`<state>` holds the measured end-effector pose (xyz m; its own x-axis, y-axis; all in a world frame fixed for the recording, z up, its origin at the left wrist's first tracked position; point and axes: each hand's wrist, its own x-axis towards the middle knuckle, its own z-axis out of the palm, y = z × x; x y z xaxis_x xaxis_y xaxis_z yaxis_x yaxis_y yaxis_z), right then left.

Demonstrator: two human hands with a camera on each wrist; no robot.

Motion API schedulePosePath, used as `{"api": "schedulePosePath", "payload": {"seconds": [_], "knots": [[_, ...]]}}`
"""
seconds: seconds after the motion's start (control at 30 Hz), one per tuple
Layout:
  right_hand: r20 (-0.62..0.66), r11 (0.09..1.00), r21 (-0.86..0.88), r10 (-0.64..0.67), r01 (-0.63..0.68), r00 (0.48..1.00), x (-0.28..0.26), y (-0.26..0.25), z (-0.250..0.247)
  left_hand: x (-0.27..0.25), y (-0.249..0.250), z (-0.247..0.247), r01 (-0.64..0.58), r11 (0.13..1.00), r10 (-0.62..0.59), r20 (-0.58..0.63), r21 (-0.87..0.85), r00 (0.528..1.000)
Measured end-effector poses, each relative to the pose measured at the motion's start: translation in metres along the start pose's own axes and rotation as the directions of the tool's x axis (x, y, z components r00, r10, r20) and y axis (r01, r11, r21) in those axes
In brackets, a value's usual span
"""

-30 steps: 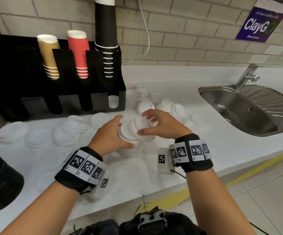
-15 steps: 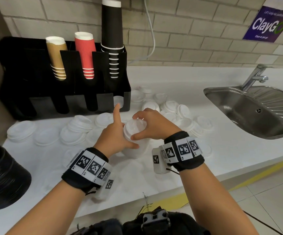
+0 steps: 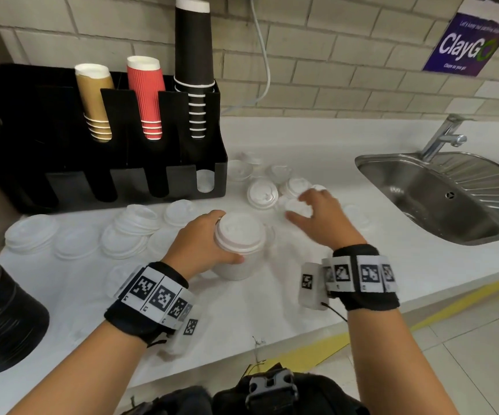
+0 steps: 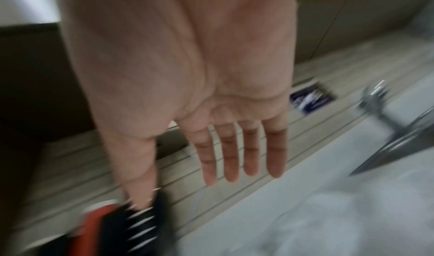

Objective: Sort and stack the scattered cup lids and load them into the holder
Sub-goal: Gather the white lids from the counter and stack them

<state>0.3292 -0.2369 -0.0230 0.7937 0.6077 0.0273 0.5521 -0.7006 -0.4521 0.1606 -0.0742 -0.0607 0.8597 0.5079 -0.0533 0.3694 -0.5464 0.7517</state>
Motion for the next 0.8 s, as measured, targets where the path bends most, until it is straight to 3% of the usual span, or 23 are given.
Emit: {"api": "schedulePosePath", "payload": {"seconds": [0.07, 0.13, 0.2, 0.27, 0.57, 0.67, 0.8], "knots": [[0.027, 0.955, -0.188, 0.240, -0.231, 0.970, 0.000, 0.032, -0.011, 0.001, 0.000, 0.000, 0.002, 1.000, -0.002, 0.004, -0.002, 1.000], [0.085, 0.867, -0.296, 0.443, -0.402, 0.893, -0.005, 0.058, -0.014, 0.002, 0.000, -0.001, 0.019, 1.000, -0.019, 0.015, -0.001, 1.000], [0.144, 0.827, -0.287, 0.536, -0.483, 0.832, -0.010, 0.074, -0.012, 0.001, 0.001, -0.001, 0.042, 0.999, -0.042, 0.016, -0.014, 0.999], [0.188, 0.827, -0.255, 0.551, -0.501, 0.813, -0.013, 0.081, -0.008, 0.001, 0.004, -0.001, 0.049, 0.998, -0.049, 0.003, -0.028, 0.999], [0.241, 0.891, -0.207, 0.447, -0.404, 0.861, -0.022, 0.078, -0.008, 0.000, 0.008, -0.003, 0.000, 1.000, 0.000, 0.009, 0.008, 1.000], [0.253, 0.950, -0.059, 0.312, -0.307, 0.916, -0.018, 0.061, -0.016, 0.001, 0.008, -0.004, -0.007, 1.000, 0.007, 0.024, 0.021, 1.000], [0.226, 0.967, 0.242, 0.021, -0.077, 0.974, -0.011, 0.023, -0.012, 0.003, 0.005, -0.002, 0.009, 0.999, -0.010, 0.022, 0.038, 1.000]]}}
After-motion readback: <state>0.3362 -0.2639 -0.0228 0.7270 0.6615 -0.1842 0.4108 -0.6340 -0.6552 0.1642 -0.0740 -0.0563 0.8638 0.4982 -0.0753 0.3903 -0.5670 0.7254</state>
